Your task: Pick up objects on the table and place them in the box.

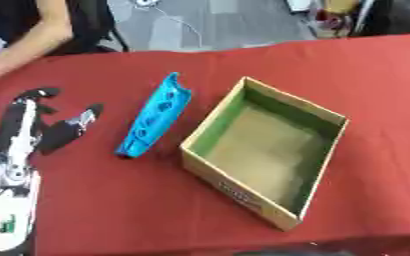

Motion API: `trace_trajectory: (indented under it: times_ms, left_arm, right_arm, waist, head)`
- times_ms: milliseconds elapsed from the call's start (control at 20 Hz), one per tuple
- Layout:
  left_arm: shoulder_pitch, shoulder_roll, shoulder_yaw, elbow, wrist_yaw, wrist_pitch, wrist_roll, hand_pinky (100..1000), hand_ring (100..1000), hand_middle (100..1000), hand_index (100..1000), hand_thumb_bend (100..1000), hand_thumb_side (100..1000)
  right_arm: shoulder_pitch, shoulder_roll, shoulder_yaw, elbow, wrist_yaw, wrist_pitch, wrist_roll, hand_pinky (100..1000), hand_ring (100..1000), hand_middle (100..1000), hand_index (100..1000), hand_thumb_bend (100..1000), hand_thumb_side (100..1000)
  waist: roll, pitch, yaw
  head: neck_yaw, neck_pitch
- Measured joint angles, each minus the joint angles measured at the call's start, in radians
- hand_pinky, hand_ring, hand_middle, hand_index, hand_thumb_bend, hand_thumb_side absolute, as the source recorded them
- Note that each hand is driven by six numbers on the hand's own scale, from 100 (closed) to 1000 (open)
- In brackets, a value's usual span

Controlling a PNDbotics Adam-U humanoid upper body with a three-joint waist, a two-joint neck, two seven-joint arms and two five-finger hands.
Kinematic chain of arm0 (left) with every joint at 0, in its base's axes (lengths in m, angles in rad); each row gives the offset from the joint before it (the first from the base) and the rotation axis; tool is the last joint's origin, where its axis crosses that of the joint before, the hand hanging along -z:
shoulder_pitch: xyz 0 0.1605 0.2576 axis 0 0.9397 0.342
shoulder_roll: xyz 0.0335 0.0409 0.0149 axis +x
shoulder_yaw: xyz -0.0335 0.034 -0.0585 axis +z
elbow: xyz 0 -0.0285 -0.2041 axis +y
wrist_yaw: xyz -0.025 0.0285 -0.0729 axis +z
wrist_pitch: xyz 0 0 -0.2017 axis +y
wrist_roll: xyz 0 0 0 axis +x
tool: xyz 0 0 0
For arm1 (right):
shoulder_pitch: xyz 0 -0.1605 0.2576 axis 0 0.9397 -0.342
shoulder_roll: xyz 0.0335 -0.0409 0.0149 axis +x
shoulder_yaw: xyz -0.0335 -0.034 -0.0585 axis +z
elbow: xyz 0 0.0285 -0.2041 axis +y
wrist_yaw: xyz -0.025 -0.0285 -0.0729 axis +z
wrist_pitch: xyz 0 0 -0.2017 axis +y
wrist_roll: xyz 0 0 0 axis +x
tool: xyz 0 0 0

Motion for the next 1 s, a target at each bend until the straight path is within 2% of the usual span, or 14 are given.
trace_trajectory:
  times_ms: [550, 700, 850, 1000]
  left_arm:
    - [-0.001, 0.000, 0.000, 0.000, 0.000, -0.001, -0.001, 512, 676, 808, 844, 749, 615]
    - [-0.015, 0.014, -0.011, 0.007, 0.000, 0.001, -0.011, 521, 683, 807, 852, 783, 619]
    - [-0.066, 0.121, -0.046, 0.045, 0.017, 0.014, -0.036, 534, 695, 810, 858, 803, 622]
    - [-0.148, 0.255, -0.110, 0.115, 0.067, 0.027, -0.063, 542, 706, 811, 863, 824, 636]
  right_arm:
    - [0.000, 0.000, 0.000, 0.000, 0.000, -0.002, 0.003, 593, 809, 824, 998, 453, 963]
    - [0.003, 0.000, 0.000, 0.000, 0.000, -0.002, 0.003, 592, 809, 824, 998, 453, 959]
    - [0.015, -0.001, 0.000, 0.004, 0.000, 0.001, 0.006, 593, 809, 824, 998, 453, 962]
    - [0.020, -0.001, 0.001, 0.007, 0.000, 0.001, 0.008, 593, 809, 824, 998, 452, 962]
  waist:
    - [0.000, 0.000, 0.000]
    - [0.002, -0.010, -0.001]
    - [0.011, -0.031, -0.001]
    - [0.017, -0.046, -0.010]
  head:
    - [0.000, 0.000]
    - [0.000, 0.000]
    - [0.000, 0.000]
    - [0.000, 0.000]
